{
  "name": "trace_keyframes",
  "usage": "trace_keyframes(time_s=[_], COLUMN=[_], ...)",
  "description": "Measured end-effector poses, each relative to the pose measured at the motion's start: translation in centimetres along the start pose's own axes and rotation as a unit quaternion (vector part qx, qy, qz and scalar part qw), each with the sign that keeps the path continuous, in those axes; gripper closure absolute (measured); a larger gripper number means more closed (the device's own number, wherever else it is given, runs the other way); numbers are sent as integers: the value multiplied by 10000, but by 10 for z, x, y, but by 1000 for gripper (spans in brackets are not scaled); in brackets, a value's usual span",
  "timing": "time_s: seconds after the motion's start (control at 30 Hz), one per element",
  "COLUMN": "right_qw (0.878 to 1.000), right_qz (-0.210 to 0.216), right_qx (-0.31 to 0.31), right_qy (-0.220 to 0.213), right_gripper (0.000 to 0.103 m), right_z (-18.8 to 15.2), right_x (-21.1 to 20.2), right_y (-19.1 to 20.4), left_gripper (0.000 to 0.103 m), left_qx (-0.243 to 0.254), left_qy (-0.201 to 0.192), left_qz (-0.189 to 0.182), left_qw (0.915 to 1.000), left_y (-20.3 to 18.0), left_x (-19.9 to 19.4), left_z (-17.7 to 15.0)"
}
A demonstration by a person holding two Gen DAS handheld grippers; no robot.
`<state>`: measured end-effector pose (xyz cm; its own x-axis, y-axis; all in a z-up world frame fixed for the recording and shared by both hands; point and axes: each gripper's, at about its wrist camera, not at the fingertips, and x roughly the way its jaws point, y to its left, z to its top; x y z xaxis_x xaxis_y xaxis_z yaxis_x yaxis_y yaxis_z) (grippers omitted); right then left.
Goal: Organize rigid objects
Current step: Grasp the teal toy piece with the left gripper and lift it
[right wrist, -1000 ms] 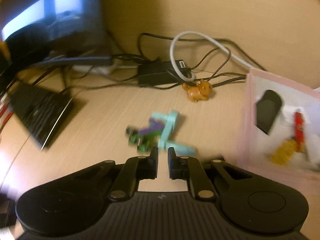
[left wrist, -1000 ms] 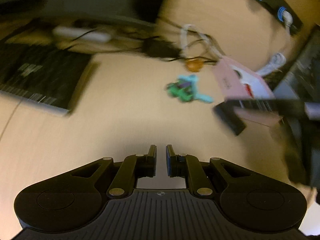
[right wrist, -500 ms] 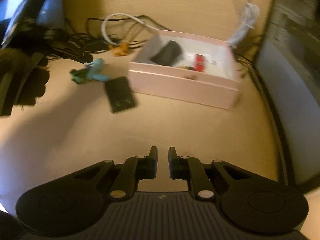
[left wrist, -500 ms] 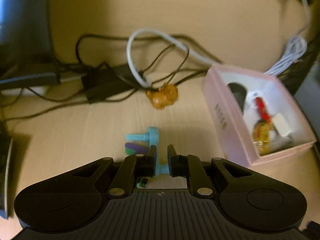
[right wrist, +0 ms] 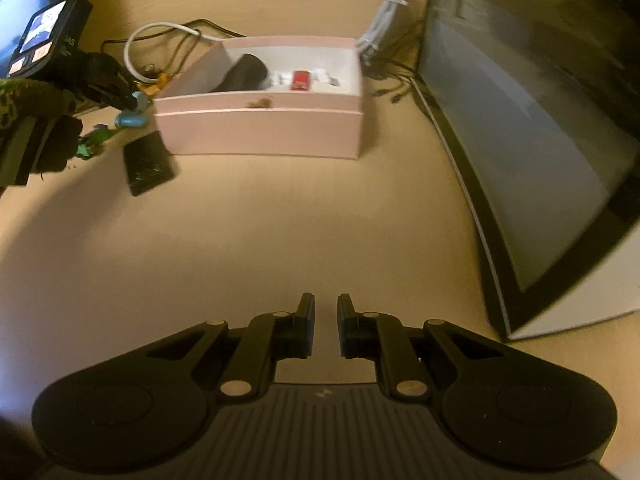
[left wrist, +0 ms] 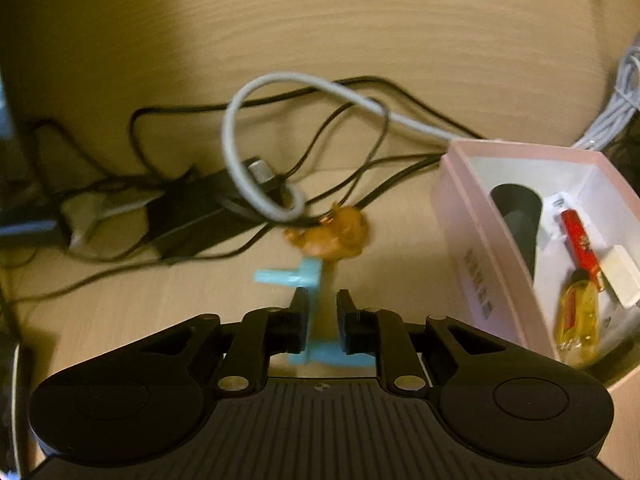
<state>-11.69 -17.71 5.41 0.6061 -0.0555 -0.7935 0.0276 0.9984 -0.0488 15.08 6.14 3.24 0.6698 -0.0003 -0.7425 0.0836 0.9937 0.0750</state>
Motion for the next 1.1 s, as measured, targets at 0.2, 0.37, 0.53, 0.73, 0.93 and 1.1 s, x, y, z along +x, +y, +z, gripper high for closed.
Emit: trace_keyframes(time_s=[0.2, 0.37, 0.53, 0.73, 0.93, 1.1], right_qw=[9995, 9997, 9994, 9995, 9989, 9970], right_qz=[-53, -19, 68, 226, 467, 680], right_qx=[245, 211, 303, 216, -85, -374], right_qy=[179, 156, 131, 106, 7, 46], right_gripper=[91, 90, 90, 90, 90, 90], right_z=[-12, -15, -12, 0, 18, 28], right_x=[4, 2, 4, 14, 22, 33], right_y=[-20, -24, -29, -22, 0, 27], left_gripper=[84, 91, 93, 93, 93, 93], left_qx=[366, -46, 306, 213, -69, -220], left_qy=[-59, 235, 145, 91, 224, -36], left_qz=[9, 23, -225, -775, -988, -894], left_qw=[9993, 9997, 9992, 9967, 9948, 9957], left_y=[-13, -1, -5, 2, 10, 22], left_x=[8, 11, -16, -63, -98, -113], left_z=[5, -4, -24, -56, -92, -87])
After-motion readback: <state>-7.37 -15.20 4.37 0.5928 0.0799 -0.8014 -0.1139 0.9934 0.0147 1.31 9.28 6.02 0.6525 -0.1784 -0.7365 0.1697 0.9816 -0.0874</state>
